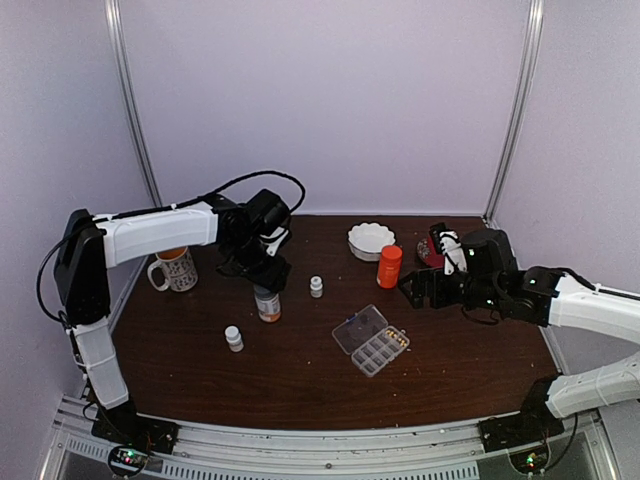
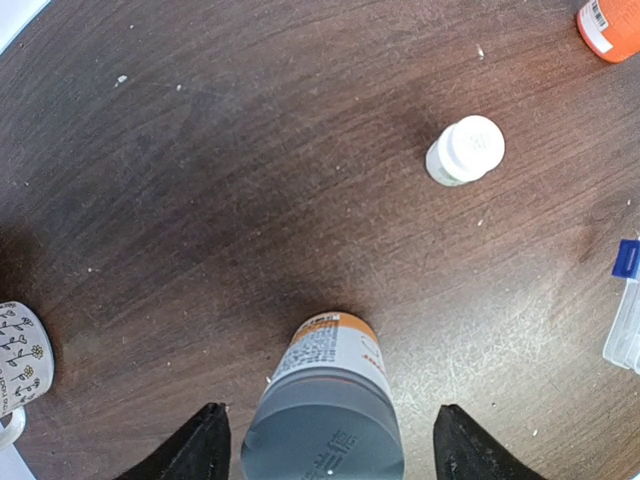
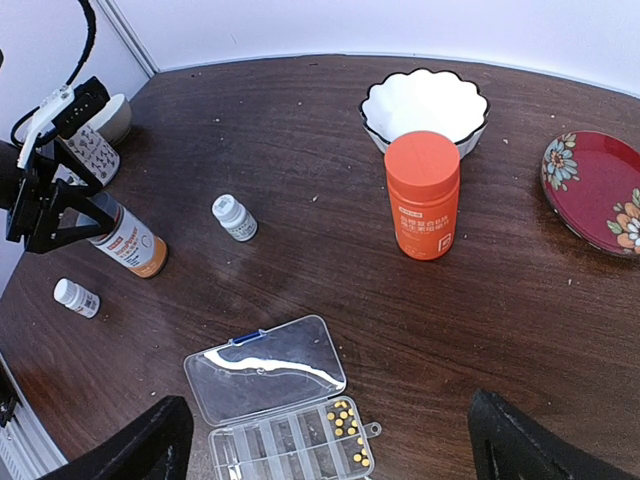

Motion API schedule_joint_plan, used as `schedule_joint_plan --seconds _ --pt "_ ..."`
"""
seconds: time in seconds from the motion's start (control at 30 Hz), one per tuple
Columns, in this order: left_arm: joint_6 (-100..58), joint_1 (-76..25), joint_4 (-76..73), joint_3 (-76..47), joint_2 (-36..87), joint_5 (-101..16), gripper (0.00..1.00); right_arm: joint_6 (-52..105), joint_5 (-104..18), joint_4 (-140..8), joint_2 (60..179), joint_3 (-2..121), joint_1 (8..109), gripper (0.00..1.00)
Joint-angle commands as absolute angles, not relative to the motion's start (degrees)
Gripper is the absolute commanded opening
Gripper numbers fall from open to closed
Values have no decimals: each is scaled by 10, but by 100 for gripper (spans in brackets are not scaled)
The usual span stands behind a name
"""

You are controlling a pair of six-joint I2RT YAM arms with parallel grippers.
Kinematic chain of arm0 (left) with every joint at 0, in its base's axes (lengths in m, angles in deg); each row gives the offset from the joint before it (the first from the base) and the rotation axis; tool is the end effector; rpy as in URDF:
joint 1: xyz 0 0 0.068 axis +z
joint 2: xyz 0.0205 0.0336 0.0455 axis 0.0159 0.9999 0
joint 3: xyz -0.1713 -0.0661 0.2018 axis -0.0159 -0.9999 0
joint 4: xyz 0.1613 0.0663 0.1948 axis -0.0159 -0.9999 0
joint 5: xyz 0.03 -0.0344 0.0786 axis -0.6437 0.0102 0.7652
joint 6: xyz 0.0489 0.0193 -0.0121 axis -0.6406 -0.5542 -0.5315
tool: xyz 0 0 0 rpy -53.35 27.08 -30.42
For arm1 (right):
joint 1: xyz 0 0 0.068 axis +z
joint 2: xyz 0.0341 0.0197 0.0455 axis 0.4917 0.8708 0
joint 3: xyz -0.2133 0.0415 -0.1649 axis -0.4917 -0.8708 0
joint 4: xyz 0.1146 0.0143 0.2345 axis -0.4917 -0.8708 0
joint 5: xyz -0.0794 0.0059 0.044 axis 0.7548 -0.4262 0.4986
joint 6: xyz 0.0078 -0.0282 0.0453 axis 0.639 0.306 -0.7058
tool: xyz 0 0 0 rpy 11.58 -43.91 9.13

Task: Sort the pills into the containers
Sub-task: Pick up the pill bottle from the center of the board.

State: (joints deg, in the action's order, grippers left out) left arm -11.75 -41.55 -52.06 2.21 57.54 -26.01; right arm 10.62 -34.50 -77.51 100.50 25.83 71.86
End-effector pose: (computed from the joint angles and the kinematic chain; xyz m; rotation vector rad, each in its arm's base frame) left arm 0.2929 -0.2610 0.2437 0.4839 2.6837 -0.1151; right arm 0.1768 0.1606 0.2602 -0.3637 2.1744 0.6393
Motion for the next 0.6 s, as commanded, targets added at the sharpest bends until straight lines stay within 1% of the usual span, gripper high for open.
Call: schedule_joint_plan --seconds 0.0,0.4,0.47,0.57 --pt "-125 -412 -529 36 585 -262 73 104 -353 -772 1007 268 723 100" --pt "-124 -411 -542 36 601 -250 71 100 -351 -770 1011 271 723 100" --pt "-123 -411 -543 36 602 -249 69 100 -349 -769 1013 271 723 100" --pt "-122 -412 -549 40 599 -246 63 99 -346 -770 1015 272 722 100"
